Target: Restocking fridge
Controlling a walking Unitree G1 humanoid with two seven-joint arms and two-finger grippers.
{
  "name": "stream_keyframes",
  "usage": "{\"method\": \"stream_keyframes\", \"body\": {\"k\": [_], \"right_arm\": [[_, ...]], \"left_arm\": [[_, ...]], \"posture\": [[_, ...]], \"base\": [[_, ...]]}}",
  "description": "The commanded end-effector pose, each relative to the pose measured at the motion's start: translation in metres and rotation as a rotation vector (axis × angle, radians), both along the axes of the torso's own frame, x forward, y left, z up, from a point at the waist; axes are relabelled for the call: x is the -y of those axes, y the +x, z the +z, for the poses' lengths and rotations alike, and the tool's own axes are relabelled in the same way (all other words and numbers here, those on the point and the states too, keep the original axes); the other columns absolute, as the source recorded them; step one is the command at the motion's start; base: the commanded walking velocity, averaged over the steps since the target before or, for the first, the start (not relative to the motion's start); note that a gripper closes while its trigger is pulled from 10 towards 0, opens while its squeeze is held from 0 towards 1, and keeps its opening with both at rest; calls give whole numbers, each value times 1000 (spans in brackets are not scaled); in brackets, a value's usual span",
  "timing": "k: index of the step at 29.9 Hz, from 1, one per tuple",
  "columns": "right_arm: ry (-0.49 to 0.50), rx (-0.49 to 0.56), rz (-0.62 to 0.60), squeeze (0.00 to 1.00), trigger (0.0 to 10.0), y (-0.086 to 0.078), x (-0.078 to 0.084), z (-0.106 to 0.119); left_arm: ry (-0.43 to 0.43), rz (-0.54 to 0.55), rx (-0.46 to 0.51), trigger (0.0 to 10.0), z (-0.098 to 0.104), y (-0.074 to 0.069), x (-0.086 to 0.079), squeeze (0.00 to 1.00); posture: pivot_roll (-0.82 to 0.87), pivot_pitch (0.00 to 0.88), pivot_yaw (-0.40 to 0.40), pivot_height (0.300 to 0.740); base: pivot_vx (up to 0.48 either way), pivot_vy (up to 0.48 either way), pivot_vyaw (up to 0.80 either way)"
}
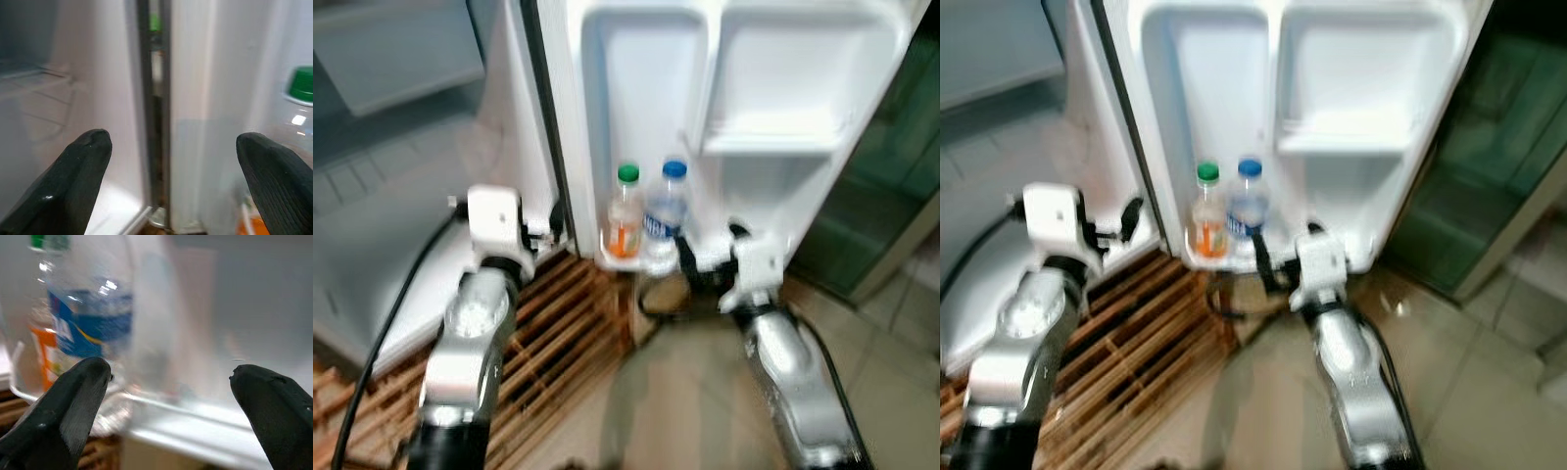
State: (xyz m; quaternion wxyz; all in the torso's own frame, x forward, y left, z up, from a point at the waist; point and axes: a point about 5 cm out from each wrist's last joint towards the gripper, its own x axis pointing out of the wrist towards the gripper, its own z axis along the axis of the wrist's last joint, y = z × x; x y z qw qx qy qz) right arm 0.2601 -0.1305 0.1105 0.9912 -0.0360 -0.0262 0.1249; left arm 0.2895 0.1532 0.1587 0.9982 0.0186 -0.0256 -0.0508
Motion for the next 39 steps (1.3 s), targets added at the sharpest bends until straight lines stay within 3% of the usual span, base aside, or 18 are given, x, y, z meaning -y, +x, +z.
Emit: {"method": "stream_keyframes", "body": {"k": [1, 7, 11, 15, 18, 25, 32, 39], "right_arm": [[-5, 45, 3, 0, 10000, 0, -1, 13], [14, 38, 6, 0, 10000, 2, -5, 16], [76, 2, -34, 0, 10000, 15, -10, 13], [60, -52, -172, 0, 10000, 27, -6, 5], [56, -73, -211, 0, 10000, 41, -12, -1], [74, -79, -177, 0, 10000, 51, -27, -2], [93, -98, -123, 0, 10000, 50, -42, 3], [56, -140, -136, 0, 10000, 41, -34, 2]], "left_arm": [[9, 8, -2, 10000, 1, 1, -4, 0], [4, -18, -8, 10000, 0, 2, -1, 0], [4, -20, -13, 10000, -1, 3, -1, 0], [18, -24, -11, 10000, 0, 1, -2, 0], [25, -26, -23, 10000, -3, -1, -3, 0], [39, -28, -25, 10000, -2, -3, -5, 0], [44, -27, -20, 10000, 0, -5, -7, 0], [48, -38, -17, 10000, 0, -6, -4, 0]], "posture": [[-155, 0, 45, 740], [-157, 0, 55, 740], [-145, 0, 62, 740], [-133, 0, 57, 740], [-115, 0, 62, 740], [-94, 0, 62, 740], [-87, 0, 57, 740], [-93, 0, 55, 740]], "base": [[0, 0, 0], [0, 0, 0], [0, 0, 0], [0, 0, 0], [0, 0, 0], [0, 0, 0], [0, 0, 0], [0, 0, 0]]}}
